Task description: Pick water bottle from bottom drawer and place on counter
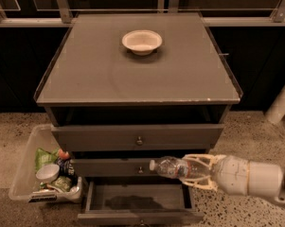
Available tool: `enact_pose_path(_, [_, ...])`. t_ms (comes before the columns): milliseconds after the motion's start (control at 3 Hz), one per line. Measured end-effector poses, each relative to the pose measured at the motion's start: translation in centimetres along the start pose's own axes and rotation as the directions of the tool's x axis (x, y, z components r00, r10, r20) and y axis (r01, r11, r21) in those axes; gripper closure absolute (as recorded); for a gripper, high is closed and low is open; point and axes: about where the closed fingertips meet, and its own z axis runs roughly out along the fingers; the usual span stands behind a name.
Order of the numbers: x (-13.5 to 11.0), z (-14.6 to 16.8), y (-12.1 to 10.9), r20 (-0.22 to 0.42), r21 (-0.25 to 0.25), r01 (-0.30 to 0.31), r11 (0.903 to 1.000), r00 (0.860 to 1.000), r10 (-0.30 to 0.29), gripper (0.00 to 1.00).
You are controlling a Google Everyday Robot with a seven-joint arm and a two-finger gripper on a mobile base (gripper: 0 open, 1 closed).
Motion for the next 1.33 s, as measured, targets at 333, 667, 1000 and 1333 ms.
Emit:
enact_pose_path(333, [-2.4,-2.9,-2.4,0.074,-0.023,0.086,0.996,0.994,-0.084,1.0])
enact_pose_path(667, [-4.8,-5.4,-3.8,0.137,-0.009,0.142,0.9898,0.981,-0.139,1.0])
enact_pose_path(1000, [-4.9,-5.4,-3.7,0.142,-0.016,0.144,0.9894,0.98,-0.141,1.0])
enact_pose_path(1333, [-5.4,-5.7,-4.3,0.134,-0.043,0.128,0.9908,0.984,-0.121,1.0])
